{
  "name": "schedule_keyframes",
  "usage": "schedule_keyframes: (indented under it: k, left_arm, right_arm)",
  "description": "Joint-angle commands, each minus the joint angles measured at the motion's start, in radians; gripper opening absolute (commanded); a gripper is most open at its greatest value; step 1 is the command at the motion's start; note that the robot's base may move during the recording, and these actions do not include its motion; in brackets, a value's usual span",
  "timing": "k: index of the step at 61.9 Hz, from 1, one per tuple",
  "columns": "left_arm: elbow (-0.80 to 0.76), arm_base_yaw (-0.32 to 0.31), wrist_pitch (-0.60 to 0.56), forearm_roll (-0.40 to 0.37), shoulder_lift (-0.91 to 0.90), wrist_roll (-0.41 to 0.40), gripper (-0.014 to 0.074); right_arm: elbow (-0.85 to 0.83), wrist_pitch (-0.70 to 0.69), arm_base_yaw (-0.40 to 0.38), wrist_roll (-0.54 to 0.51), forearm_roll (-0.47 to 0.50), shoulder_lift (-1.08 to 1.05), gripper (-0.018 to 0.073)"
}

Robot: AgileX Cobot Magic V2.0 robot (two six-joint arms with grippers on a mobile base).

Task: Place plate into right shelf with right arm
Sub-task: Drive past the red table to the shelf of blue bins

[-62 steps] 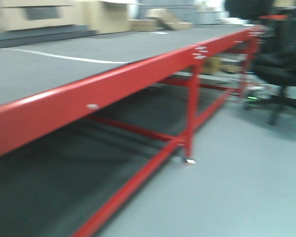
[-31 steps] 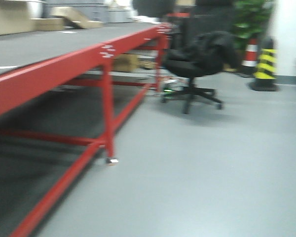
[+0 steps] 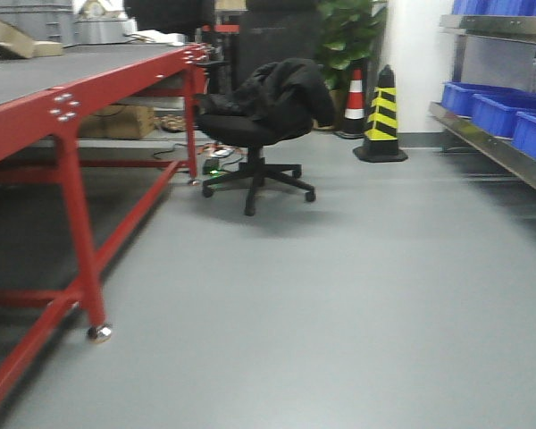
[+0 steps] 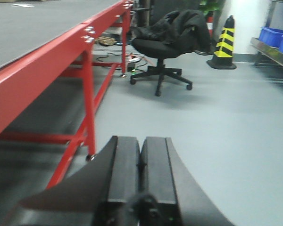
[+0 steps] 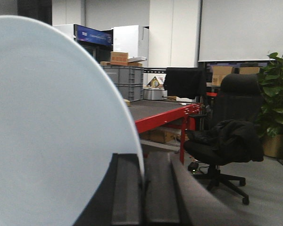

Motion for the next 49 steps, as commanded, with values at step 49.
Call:
schedule_keyframes:
  k: [49]
  left_arm:
    - [0.008, -0.009, -0.088, -0.006, -0.007, -0.003, -0.0047]
  right_arm:
    - [-0.029, -0.096, -0.002, -0.001, 0.003, 0.015, 0.0055]
